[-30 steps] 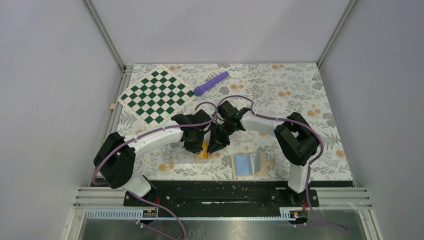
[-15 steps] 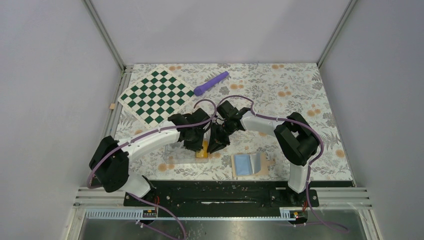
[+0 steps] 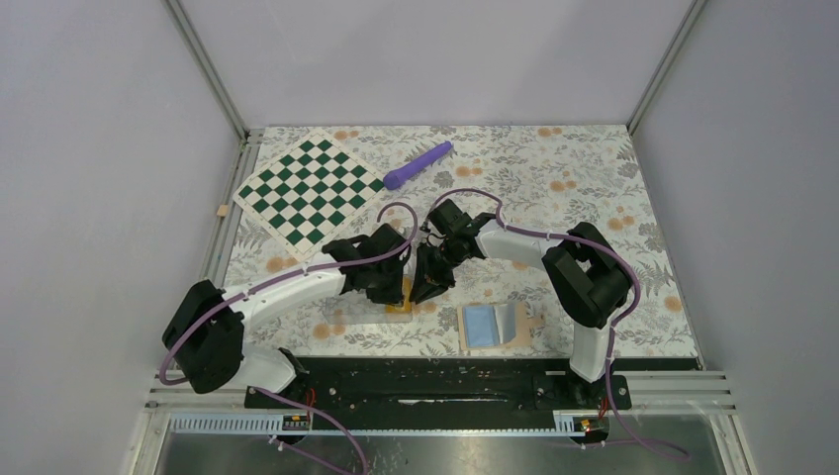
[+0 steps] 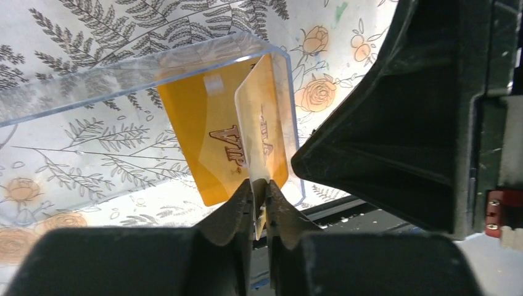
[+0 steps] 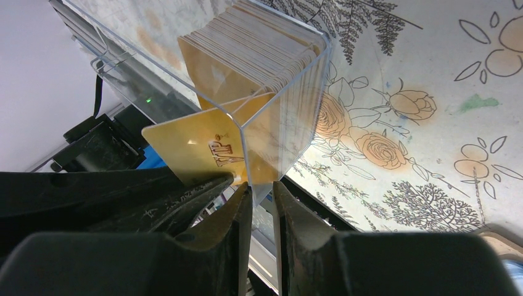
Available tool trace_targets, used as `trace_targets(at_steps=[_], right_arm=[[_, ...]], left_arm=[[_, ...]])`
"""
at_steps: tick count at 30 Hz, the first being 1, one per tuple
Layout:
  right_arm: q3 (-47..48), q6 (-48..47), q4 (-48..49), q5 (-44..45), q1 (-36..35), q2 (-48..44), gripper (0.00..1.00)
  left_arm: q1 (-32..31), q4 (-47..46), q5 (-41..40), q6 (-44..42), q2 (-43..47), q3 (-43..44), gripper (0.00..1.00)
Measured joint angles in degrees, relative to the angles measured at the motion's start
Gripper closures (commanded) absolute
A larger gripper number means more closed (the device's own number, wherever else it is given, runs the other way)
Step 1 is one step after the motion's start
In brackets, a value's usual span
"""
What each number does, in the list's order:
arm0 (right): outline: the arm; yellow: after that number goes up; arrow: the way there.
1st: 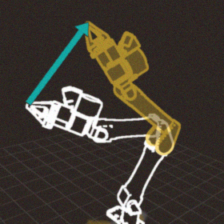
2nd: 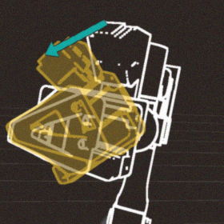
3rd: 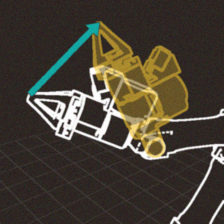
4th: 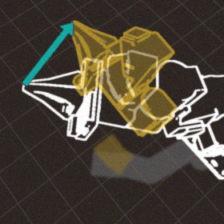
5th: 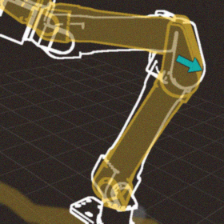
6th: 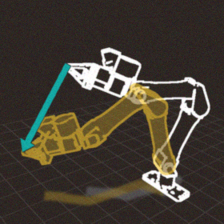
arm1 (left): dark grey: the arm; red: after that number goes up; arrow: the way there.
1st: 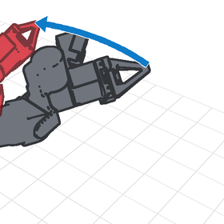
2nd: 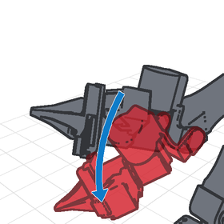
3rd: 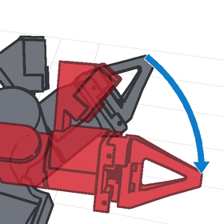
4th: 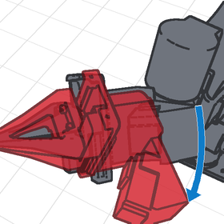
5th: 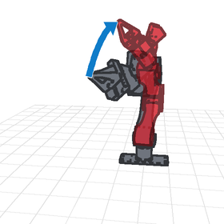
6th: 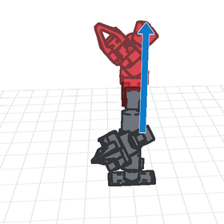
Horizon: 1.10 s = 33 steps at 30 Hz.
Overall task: Put the credit cards into the card holder
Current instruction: Pick up the credit card from the storage box.
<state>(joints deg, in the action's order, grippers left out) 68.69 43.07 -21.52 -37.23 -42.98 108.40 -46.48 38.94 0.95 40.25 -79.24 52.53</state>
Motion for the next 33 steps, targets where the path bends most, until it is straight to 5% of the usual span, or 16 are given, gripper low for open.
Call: trace_targets(at_steps=[6,12,22,33], right_arm=[[-0.04,-0.66,-0.02,0.09,0.0,-0.07,0.7],[-0.04,-3.04,-3.87,3.04,-0.2,-3.87,0.5],[-3.26,-7.78,-7.72,7.48,6.01,-27.43,0.32],[-25.59,-9.7,-4.92,-5.35,17.84,-45.35,0.36]], left_arm=[[0.46,-2.62,1.49,1.81,1.66,-0.81,1.0],[0.48,-2.16,1.31,1.81,6.4,-0.79,1.0],[0.48,-3.37,0.66,2.99,18.73,1.49,1.0],[0.68,-31.34,14.95,16.41,24.85,-21.75,1.0]])
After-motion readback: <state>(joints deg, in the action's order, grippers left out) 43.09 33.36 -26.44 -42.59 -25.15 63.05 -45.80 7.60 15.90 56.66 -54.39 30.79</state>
